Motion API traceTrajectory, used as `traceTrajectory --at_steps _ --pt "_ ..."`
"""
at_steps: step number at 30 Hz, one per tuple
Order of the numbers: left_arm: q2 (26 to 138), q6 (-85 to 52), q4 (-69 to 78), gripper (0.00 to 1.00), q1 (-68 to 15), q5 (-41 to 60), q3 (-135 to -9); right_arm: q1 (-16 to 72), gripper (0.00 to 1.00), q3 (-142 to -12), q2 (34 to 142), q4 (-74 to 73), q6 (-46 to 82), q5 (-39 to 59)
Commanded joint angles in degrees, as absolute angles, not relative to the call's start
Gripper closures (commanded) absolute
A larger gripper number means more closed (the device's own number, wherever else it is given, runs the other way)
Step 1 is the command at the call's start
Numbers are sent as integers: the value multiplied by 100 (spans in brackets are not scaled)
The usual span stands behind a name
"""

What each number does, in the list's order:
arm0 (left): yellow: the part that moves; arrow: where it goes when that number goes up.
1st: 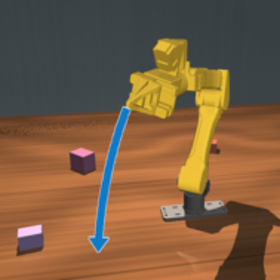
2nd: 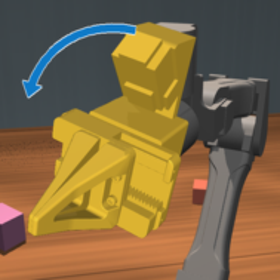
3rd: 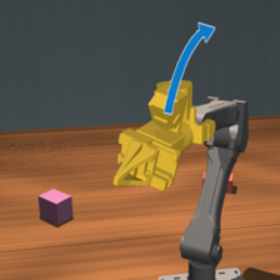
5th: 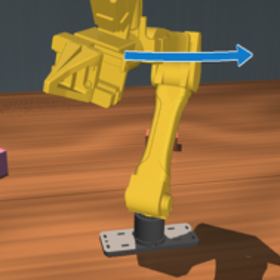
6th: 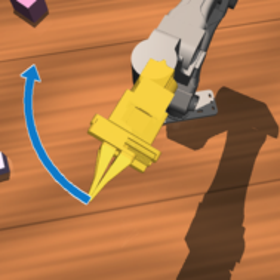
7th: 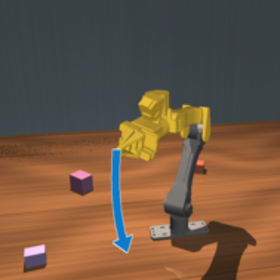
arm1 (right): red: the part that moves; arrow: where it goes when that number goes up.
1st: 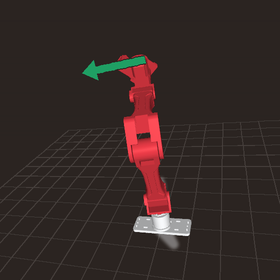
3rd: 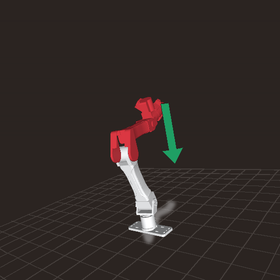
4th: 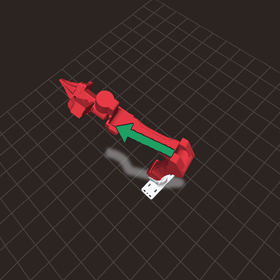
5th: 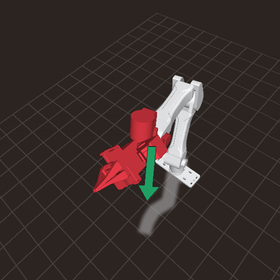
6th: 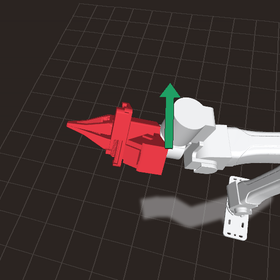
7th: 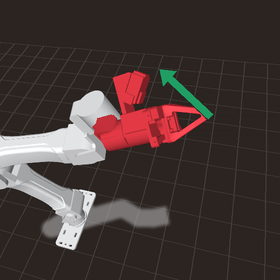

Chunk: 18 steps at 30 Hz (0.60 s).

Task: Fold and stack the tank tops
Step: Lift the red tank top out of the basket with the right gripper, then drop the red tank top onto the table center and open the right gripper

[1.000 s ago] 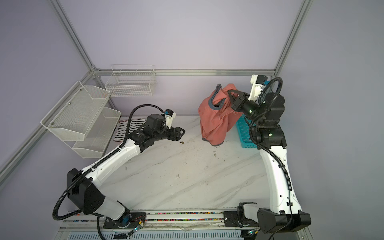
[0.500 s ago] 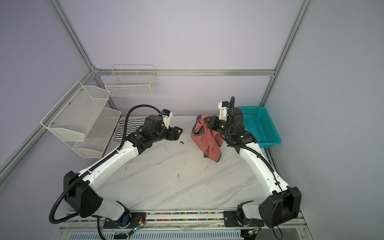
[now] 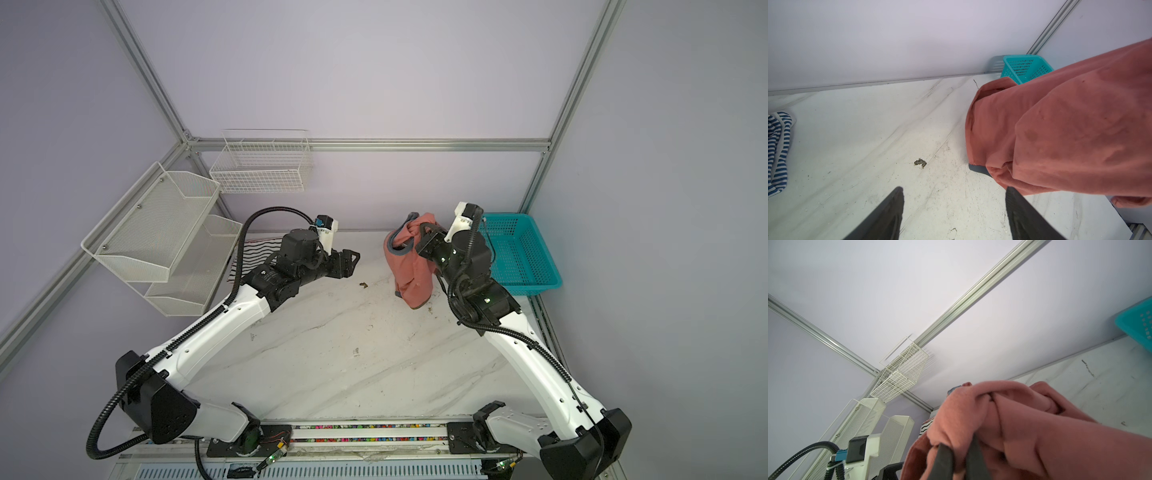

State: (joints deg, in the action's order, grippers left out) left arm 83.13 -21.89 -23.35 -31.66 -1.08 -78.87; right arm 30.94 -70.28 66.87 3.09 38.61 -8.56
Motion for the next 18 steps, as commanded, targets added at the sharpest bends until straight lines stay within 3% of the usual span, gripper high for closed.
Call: traceTrajectory --at_steps 1,4,7,12,15,18 --pt "8148 -2231 -2238 24 -3190 -298 -7635 3675 100 -6929 7114 293 4288 -1884" --pt "7887 -2246 -2294 24 -3190 -424 -7558 4118 100 -6836 7639 292 4605 -1724" --pt "7781 -2239 -2324 23 -3190 -538 -7479 4260 65 -6681 8177 -3 4919 -994" --pt "7627 -2219 -2440 23 -3190 -589 -7410 4342 41 -6905 8288 93 4801 -856" --pt "7555 -2305 -2444 23 -3190 -525 -7328 4341 33 -7062 8009 431 4546 -1158" --pt "7600 -2465 -2465 24 -3190 -289 -7261 4337 35 -7109 7640 891 4321 -1493"
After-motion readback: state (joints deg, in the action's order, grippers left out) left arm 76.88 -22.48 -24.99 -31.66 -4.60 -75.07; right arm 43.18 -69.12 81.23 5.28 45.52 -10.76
